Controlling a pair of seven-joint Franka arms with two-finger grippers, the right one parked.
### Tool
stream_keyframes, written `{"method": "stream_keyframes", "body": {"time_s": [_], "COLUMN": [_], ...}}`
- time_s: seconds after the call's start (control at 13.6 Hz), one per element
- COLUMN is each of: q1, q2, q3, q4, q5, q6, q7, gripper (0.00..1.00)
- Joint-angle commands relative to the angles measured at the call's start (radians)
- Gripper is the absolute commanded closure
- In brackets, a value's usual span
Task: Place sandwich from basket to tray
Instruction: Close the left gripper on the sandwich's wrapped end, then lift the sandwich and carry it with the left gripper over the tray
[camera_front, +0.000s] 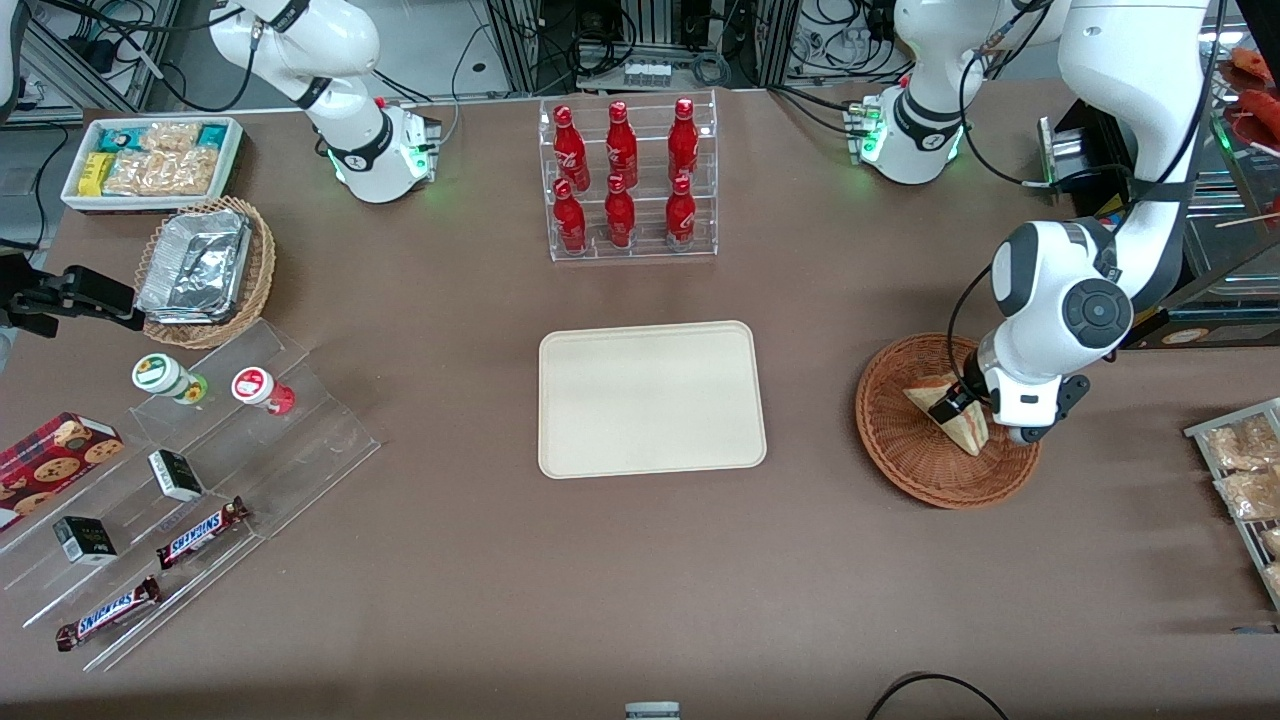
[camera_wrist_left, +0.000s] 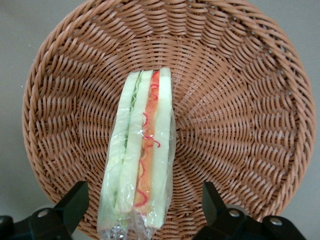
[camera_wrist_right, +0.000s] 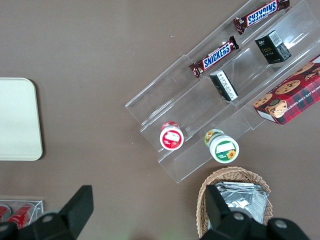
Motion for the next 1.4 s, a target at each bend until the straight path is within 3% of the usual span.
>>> {"method": "stream_keyframes", "body": {"time_s": [0.0, 0.15, 0.22, 0.44, 0.51, 0.88, 1.32], "q1": [-0.002, -0.003, -0.003, -0.003, -0.003, -0.017, -0.156], "q2": [0.019, 0.034, 0.037, 0.036, 0.034, 0.002, 0.008], "q3": [0.001, 0.001, 0.001, 0.001, 0.001, -0.002, -0.003], "q4": [-0.007, -0.007, -0.007, -0.007, -0.007, 0.085, 0.304], "q5": [0.013, 0.016, 0.016, 0.016, 0.016, 0.017, 0.011], "q6": [0.022, 0.025, 0.028, 0.021, 0.016, -0.151, -0.416], "q7": [-0.025, -0.025, -0.025, -0.025, -0.022, -0.01, -0.008], "gripper": [0.0, 0.01, 0.13, 0.86, 1.0, 1.0, 1.0]}}
